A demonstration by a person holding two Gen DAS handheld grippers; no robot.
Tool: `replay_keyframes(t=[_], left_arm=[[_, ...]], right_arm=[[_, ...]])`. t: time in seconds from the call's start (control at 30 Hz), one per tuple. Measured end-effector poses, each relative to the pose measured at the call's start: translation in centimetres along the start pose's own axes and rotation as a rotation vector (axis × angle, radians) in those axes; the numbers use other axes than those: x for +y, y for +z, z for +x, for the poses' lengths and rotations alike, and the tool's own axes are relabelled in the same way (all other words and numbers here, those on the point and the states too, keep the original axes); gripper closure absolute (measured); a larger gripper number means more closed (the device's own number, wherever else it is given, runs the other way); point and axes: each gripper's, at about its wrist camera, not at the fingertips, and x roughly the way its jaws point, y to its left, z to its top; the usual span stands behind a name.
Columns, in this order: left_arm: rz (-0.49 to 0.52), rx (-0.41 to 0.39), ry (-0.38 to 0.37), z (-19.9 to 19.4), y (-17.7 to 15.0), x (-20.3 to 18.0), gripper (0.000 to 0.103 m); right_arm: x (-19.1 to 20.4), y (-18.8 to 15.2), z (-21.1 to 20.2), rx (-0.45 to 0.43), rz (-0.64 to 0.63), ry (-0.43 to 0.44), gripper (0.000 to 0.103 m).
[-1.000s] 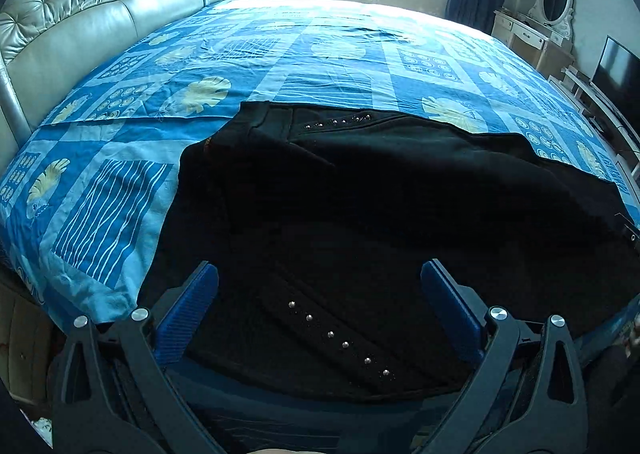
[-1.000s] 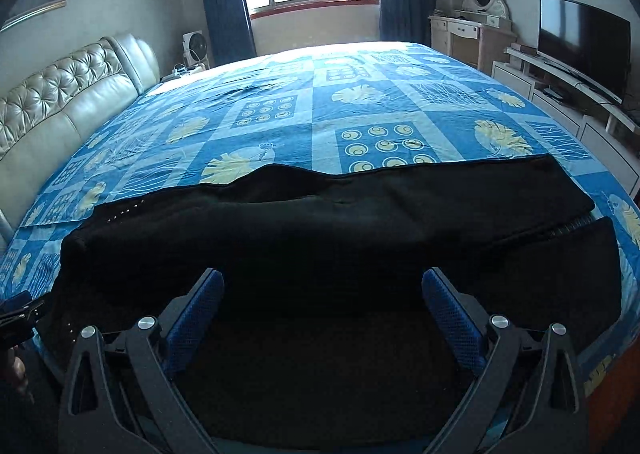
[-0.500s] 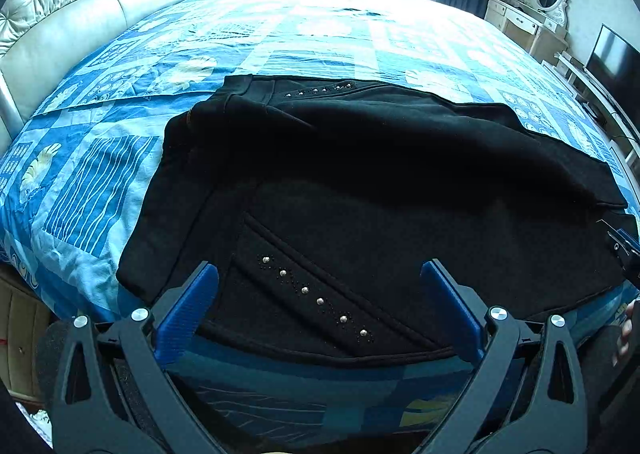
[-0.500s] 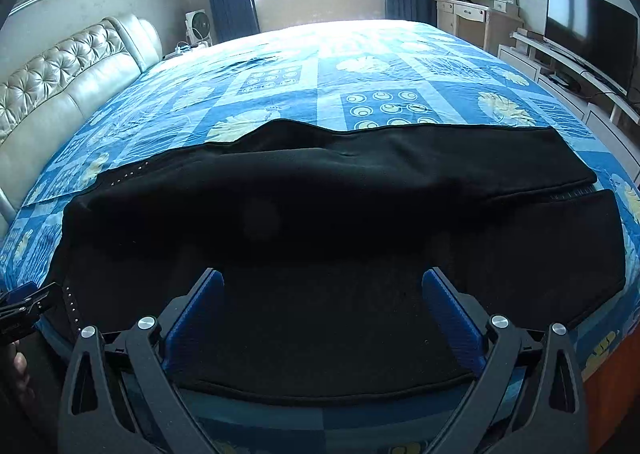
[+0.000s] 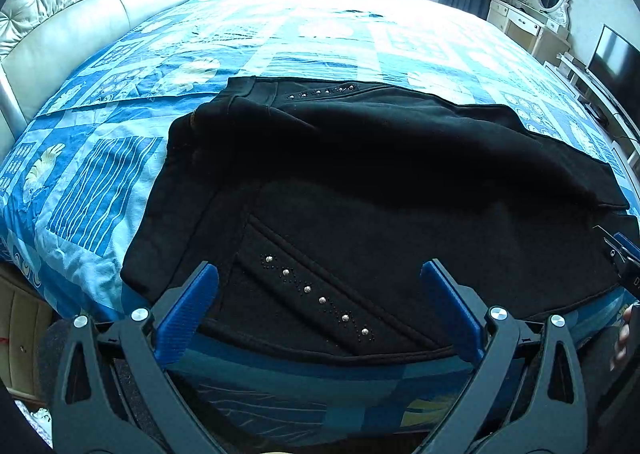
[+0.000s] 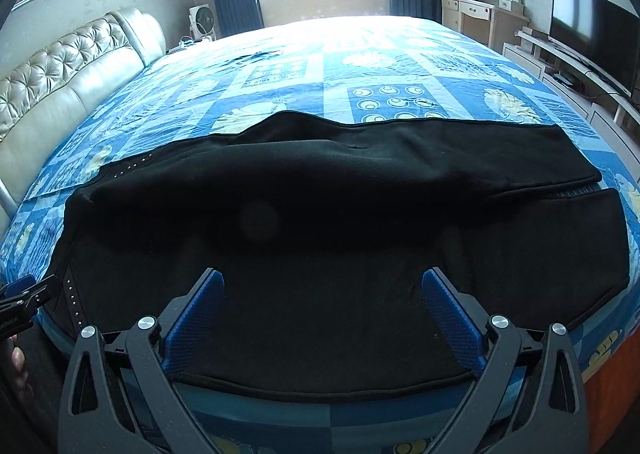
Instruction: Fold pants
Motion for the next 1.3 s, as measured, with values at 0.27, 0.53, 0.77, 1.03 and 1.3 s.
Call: replay_keyframes(t=[0.27,0.53,0.77,1.03,1.3], left_arm=[[-0.008,0.012,0.007,0.3,0.0,0.3,0.002],[-0.008,0.019,0.013,0.5,-0.2,0.3,0.002],[-0.011,0.019,0.017,0.5,-0.2,0.4,0.002],[0.000,0.041,0.006,0.9,-0.4,0.3,0.002],[-0.048,0.065,0.009,1.3,-0.5,1.1,0.002]], right_arm=[[0.1,-0.2,0.2,0.007,0.001,0.001,0.004],[-0.1,-0.2,0.5,0.020,0.006,0.006,0.004],[0.0,-0.3,0.5,0.025,0.006,0.011,0.004],[0.1,-0.2,0.5,0.028,0.008,0.014,0.004],[0.1,-0.2,0.6,0.033,0.007,0.018,0.004]])
